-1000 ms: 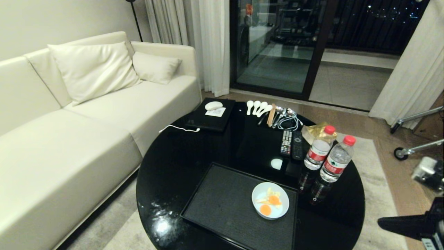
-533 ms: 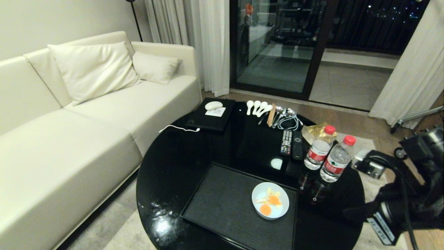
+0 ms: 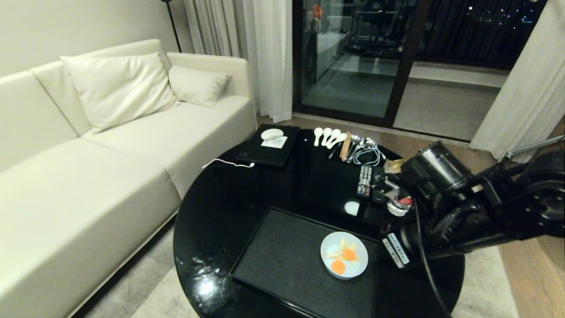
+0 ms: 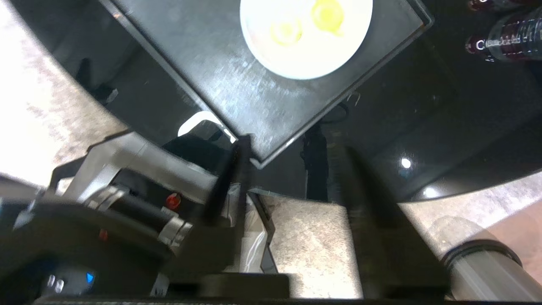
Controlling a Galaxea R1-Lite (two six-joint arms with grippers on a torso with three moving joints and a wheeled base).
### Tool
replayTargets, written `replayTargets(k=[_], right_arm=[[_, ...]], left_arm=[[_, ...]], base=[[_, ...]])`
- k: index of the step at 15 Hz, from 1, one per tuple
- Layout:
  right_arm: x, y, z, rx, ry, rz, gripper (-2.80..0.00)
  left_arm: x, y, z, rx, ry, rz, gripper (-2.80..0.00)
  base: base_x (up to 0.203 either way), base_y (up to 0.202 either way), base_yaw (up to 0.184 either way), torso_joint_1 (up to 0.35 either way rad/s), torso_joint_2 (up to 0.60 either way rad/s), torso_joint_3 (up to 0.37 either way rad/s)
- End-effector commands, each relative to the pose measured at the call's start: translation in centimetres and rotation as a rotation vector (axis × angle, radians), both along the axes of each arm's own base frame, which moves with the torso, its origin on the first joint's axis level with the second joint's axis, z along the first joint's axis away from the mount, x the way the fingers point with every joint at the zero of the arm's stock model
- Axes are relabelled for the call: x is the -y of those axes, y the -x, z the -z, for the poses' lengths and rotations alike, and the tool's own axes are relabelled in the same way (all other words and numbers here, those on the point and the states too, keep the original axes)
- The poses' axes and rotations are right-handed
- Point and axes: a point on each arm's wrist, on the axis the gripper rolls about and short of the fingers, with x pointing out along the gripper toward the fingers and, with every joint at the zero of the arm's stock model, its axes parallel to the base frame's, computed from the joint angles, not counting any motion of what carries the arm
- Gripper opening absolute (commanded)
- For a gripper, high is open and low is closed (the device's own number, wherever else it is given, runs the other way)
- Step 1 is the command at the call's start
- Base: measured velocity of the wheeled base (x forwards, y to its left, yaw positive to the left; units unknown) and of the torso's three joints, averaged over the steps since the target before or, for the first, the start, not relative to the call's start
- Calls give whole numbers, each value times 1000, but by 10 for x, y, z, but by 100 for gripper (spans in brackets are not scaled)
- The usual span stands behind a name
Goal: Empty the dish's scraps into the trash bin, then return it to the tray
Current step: Pick up the bowl with leftover food
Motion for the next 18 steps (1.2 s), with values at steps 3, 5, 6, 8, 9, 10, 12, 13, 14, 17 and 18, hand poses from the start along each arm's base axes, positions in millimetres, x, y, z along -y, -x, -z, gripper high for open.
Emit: replayTargets(k=[3,5,6,8,9,10,12,13,14,17,18], right_arm=[[-23,-30,26,-34,68,36,0],[-27,-38,38,-46,109,55,0],[-29,-42,45,-58,123,68,0],[-35,-51,57,-76,124,127,0],[-40,-58,63,-85,121,169,0],[-44,-65,69,-90,119,209,0],[-46,-75,80,-103,127,245,0],[-45,-78,85,-112,133,256,0],[-42,-81,89,-120,140,269,0],[-30,-92,101,-129,178,320,0],[-27,-95,104,-131,185,335,0]], left_arm=[[0,0,0,1,1,-1,-280],[0,0,0,1,0,-1,-280],[0,0,0,1,0,-1,-280],[0,0,0,1,0,-1,-280],[0,0,0,1,1,-1,-280],[0,0,0,1,0,-1,-280],[0,0,0,1,0,-1,-280],[0,0,0,1,0,-1,-280],[0,0,0,1,0,-1,-280],[0,0,0,1,0,-1,-280],[0,0,0,1,2,-1,-280]], base=[[0,0,0,0,0,0],[0,0,0,0,0,0],[0,0,0,0,0,0],[0,0,0,0,0,0],[0,0,0,0,0,0],[0,0,0,0,0,0],[0,0,0,0,0,0],[0,0,0,0,0,0],[0,0,0,0,0,0],[0,0,0,0,0,0],[0,0,0,0,0,0]])
